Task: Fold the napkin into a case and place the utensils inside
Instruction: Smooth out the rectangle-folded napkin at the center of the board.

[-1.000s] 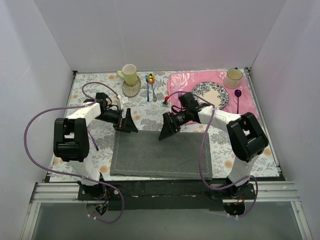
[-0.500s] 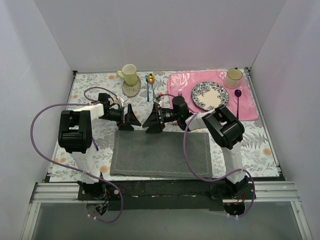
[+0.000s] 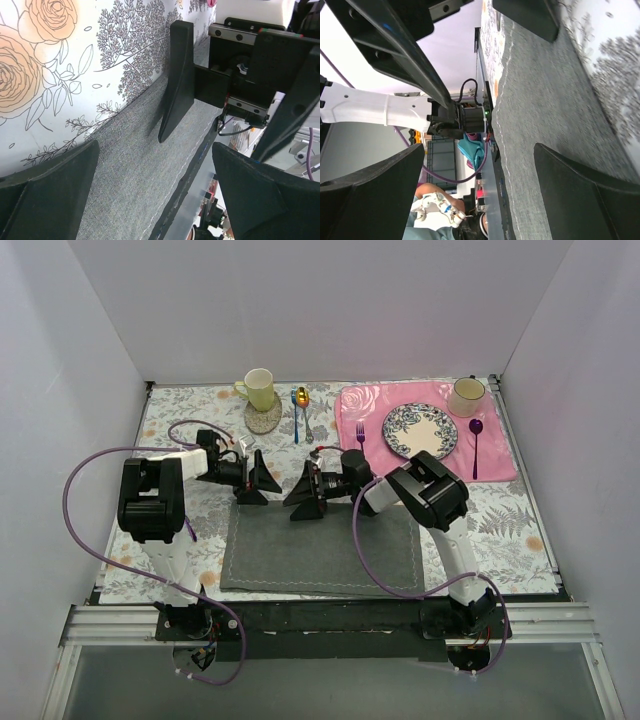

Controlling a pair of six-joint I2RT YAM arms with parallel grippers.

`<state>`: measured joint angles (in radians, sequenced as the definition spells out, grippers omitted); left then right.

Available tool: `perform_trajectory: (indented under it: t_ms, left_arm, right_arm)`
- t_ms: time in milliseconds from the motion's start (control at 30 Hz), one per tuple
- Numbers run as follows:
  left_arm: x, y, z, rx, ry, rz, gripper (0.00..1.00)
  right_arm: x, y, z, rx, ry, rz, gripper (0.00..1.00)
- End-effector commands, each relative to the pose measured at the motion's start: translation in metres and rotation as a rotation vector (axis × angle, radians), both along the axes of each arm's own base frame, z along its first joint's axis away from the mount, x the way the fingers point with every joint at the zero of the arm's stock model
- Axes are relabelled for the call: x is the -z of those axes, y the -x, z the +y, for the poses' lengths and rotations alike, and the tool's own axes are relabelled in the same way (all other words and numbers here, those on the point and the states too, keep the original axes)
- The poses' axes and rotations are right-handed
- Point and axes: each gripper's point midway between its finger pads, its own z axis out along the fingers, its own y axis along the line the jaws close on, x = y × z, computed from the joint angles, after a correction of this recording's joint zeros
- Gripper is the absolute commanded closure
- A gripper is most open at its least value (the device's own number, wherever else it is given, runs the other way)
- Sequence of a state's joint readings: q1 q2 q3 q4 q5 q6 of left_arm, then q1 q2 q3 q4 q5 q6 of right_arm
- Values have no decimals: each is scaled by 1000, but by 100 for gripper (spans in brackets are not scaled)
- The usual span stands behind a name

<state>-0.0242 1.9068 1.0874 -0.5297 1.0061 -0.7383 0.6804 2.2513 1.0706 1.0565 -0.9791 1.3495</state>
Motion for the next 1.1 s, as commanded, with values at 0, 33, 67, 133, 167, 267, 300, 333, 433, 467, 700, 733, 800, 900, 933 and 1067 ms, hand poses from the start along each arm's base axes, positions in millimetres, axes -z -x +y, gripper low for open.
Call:
perform_trajectory:
  t_ms: [0, 33, 67, 133, 167, 267, 300, 333, 433, 467, 700, 733, 800, 900, 933, 1067]
  left_arm:
    - [18, -2, 14, -24, -65, 12, 2]
    - [19, 0, 14, -23, -65, 22, 2]
    - [20, 2, 14, -20, -66, 28, 2]
    - [23, 0, 26, -48, -74, 45, 2]
    - [24, -1, 28, -50, -78, 42, 2]
    - [24, 0, 30, -53, -84, 44, 2]
    - [24, 0, 30, -51, -84, 43, 2]
    - [25, -1, 31, -53, -89, 45, 2]
    - [26, 0, 31, -51, -92, 47, 2]
    - [27, -1, 31, -51, -93, 45, 2]
    - [19, -5, 30, -46, -80, 18, 2]
    - [19, -5, 30, -43, -82, 15, 2]
    - [18, -6, 31, -44, -86, 10, 2]
    - [18, -6, 31, -39, -90, 6, 2]
    - [18, -6, 32, -41, -91, 6, 2]
    - [18, -6, 31, -40, -90, 8, 2]
  right_arm:
    - [-1, 1, -13, -3, -33, -29, 1]
    - [0, 1, -18, -4, -30, -24, 1]
    - [1, 2, -20, -7, -29, -22, 1]
    - [3, 3, -30, -13, -23, -11, 1]
    - [3, 4, -32, -15, -23, -9, 1]
    - [2, 6, -44, -29, -18, -4, 1]
    - [0, 5, -49, -36, -19, -6, 1]
    - [1, 6, -52, -38, -13, -3, 1]
    - [1, 8, -61, -60, -6, -20, 1]
    - [-1, 10, -62, -73, -8, -37, 1]
    - [-67, 25, -74, -118, -62, -237, 1]
    - [-64, 27, -80, -113, -38, -242, 5]
    - [-59, 29, -94, -78, -3, -289, 12]
    - [-40, 29, -115, -16, 89, -226, 33]
    - [-32, 30, -119, -17, 118, -210, 44]
    - [-16, 20, -125, 16, 158, -183, 73]
